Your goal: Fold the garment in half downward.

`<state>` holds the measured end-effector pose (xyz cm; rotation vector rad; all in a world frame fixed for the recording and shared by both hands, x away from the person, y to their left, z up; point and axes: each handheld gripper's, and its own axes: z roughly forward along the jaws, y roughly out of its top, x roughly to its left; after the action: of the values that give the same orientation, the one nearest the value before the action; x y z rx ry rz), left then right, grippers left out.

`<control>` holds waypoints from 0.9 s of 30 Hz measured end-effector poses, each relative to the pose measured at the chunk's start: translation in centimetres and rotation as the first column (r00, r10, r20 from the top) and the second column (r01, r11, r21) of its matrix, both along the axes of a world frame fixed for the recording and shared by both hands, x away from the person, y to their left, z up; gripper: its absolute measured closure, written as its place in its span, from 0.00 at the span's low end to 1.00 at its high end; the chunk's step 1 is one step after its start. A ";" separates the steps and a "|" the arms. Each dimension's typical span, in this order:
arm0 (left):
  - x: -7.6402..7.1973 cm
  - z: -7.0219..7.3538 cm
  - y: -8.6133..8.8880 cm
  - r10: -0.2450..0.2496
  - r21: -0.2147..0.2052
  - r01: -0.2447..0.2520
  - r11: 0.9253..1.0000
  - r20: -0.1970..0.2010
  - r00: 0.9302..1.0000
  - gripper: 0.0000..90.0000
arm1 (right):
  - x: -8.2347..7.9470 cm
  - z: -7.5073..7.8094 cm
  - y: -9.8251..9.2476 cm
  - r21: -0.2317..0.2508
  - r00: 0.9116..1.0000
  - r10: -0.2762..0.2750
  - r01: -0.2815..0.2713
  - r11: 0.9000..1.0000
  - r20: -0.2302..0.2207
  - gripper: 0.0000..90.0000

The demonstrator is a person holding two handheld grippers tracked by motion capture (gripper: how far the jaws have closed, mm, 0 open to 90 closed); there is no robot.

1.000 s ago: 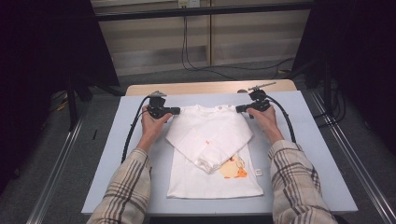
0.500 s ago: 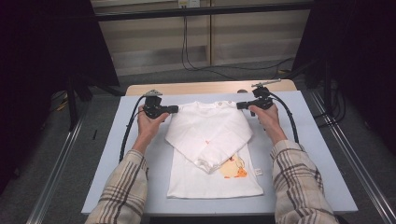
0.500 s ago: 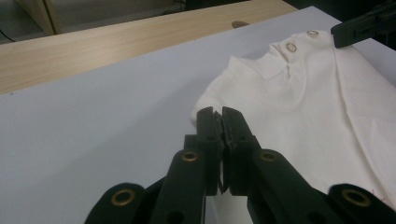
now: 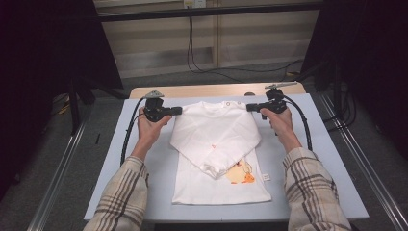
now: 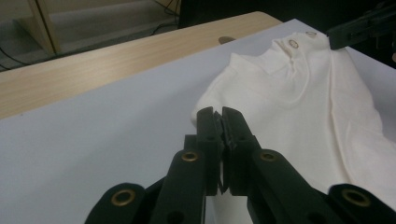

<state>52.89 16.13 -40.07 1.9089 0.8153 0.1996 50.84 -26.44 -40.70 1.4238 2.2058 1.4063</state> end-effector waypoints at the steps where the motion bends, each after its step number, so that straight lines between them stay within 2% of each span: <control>1: -0.1 0.1 0.0 -0.002 -0.004 0.002 1.000 0.004 1.000 0.97 | -0.1 0.2 0.0 -0.004 1.000 0.002 -0.002 1.000 0.006 0.96; 14: -1.7 1.2 0.2 -0.031 -0.017 0.032 0.999 0.035 0.999 0.97 | -1.6 1.1 -0.4 0.019 0.999 0.027 -0.027 0.999 0.032 0.97; 25: -3.3 2.0 0.6 -0.047 -0.055 0.050 0.997 0.059 0.997 0.97 | -2.9 2.5 -0.4 0.000 0.997 0.046 -0.046 0.999 0.059 0.97; 27: -3.6 2.1 0.6 -0.049 -0.049 0.052 0.997 0.063 0.997 0.97 | -3.1 2.7 -0.4 -0.001 0.997 0.046 -0.046 0.999 0.061 0.97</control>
<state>49.33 16.73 -37.95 1.8643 0.7236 0.2036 47.71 -26.80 -38.02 1.3200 2.2137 1.4448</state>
